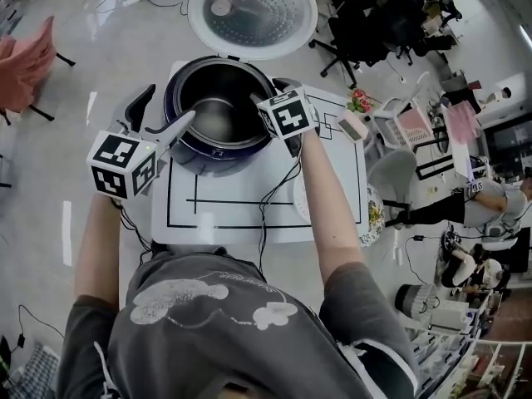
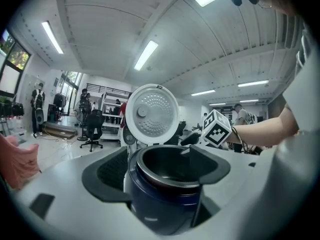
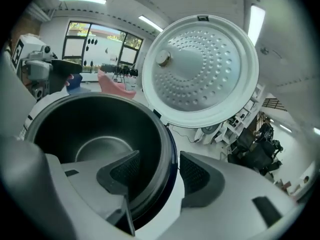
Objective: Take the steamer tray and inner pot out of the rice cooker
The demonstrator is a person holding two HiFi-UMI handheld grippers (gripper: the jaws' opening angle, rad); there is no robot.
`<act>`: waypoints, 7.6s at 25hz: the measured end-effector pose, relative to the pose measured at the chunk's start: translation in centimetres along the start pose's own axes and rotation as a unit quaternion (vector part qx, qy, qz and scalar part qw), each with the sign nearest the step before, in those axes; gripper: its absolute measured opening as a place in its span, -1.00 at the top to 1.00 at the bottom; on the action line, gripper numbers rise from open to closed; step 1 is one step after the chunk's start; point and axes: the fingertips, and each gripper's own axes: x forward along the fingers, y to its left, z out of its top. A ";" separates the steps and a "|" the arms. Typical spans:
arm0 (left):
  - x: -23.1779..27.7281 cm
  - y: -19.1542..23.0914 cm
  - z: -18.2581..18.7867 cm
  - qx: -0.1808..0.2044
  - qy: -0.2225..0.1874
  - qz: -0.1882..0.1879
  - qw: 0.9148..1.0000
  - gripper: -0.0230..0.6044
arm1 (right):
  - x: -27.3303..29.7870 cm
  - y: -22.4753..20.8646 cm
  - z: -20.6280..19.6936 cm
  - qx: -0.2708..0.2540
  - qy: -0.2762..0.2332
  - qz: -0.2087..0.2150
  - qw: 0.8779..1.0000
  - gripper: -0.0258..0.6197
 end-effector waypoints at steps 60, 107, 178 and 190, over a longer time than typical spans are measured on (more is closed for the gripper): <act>14.6 4.7 -4.8 0.157 0.252 -0.092 0.950 0.39 | -1.9 -0.8 4.8 0.066 -0.019 -0.004 0.998 0.62; 14.7 -19.4 9.7 0.169 0.159 -0.095 0.968 0.73 | -26.5 -10.7 -2.5 0.110 -0.196 -0.045 0.973 0.66; 37.3 -17.4 -11.3 0.225 0.421 0.010 0.879 0.67 | -1.3 -22.4 -21.6 0.145 0.070 0.072 0.984 0.71; 39.0 -16.3 -13.2 0.244 0.448 -0.009 0.860 0.64 | 1.2 -22.2 -23.0 0.194 0.099 0.073 0.973 0.71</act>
